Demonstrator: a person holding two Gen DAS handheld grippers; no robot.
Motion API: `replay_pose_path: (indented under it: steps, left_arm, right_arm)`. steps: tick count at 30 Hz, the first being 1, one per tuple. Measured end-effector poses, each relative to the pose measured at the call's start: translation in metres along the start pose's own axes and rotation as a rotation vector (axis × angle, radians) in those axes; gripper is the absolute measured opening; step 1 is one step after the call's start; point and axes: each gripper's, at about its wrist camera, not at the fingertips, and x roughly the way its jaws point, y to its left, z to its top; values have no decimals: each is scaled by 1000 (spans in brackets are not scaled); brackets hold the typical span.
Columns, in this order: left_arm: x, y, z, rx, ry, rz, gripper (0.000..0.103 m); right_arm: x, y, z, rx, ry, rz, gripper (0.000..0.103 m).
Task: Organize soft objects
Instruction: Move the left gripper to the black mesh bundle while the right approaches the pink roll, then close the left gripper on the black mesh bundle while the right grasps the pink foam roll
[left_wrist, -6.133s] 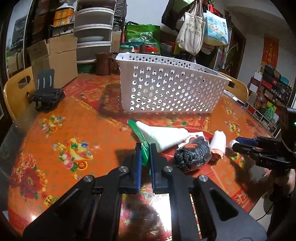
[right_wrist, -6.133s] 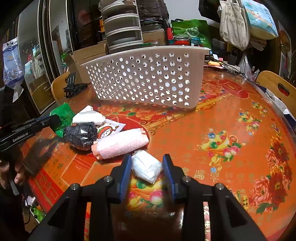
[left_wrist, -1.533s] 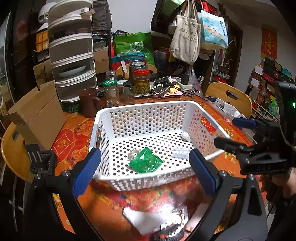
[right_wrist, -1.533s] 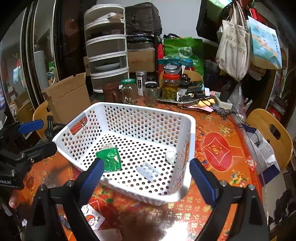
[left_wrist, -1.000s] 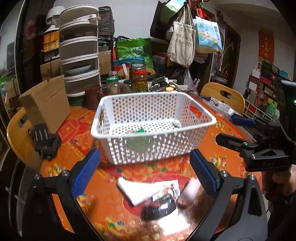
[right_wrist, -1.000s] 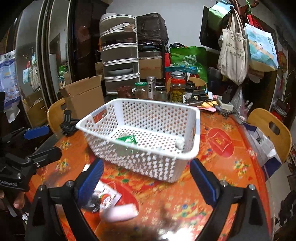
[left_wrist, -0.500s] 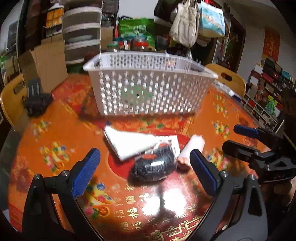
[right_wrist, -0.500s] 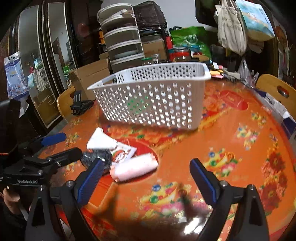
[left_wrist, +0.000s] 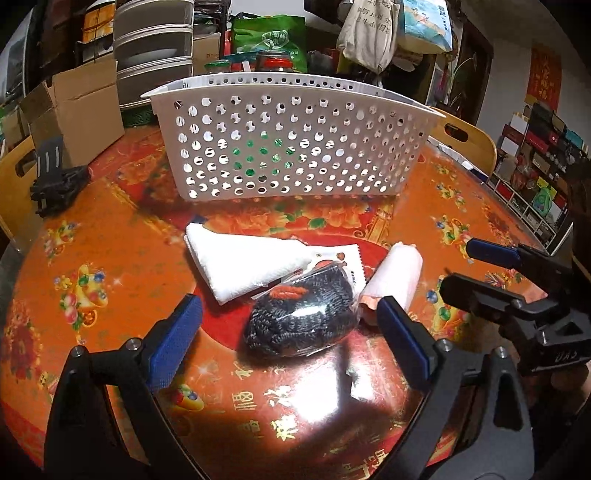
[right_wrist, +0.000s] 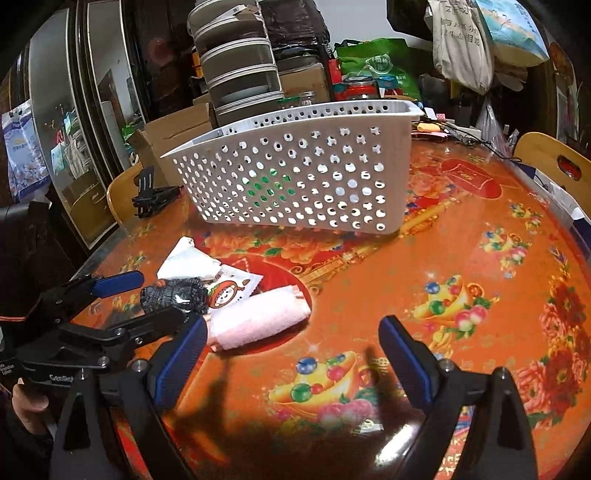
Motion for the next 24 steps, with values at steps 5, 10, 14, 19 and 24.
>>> replay_pose_path:
  steps: [5,10,14,19,24]
  left_arm:
    - [6,-2,2,17,17,6,71]
    - [5,-2,-1,18,8,-12,54]
    - [-5,6,-4,-4,-36,-42,54]
    - [-11,13,-6,-30,-56,-60,54]
    - [-14,16,-5,-45,-67,-53,54]
  right_arm:
    - [2,3,1,-12,1,-2,94]
    - [7,8,4,-34,13,3,94]
    - [14,14,7,-64,32,6,94]
    - [32,23,11,-107,105,19,94]
    - [43,29,13,-133,135,25,94]
